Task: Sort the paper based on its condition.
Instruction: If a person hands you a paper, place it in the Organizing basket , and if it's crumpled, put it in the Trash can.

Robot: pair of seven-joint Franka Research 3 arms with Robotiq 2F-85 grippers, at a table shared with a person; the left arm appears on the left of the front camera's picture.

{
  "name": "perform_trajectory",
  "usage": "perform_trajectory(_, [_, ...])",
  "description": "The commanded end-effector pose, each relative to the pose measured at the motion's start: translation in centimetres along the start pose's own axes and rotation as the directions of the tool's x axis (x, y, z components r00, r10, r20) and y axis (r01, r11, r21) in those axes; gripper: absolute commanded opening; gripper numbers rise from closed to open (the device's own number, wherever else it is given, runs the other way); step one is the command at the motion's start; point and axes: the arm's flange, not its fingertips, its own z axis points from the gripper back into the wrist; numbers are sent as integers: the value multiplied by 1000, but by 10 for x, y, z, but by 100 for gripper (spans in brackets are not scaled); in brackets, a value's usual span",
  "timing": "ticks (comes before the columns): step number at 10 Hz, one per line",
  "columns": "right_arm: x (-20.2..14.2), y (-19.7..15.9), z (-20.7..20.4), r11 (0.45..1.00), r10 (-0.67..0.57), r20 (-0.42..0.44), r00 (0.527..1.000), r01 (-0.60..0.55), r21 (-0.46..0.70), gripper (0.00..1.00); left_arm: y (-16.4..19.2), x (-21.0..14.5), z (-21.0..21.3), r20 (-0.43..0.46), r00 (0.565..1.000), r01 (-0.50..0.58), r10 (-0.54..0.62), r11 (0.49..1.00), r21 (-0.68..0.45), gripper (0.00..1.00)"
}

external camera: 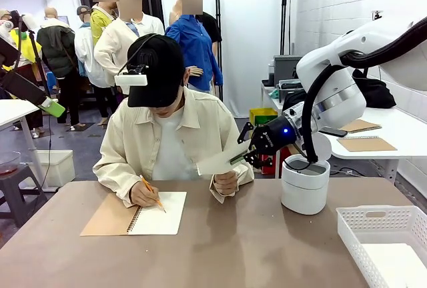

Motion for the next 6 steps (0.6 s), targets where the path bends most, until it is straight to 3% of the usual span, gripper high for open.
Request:
perform_trajectory(1, [4,4,2,1000,-1,-38,999,1,0,0,0,0,1,5,1000,-1,1,1000,0,100])
perform_trajectory(6, [-3,3,8,1000,-2,-74,997,3,9,0,0,0,1,5,1000,-1,1,1000,0,100])
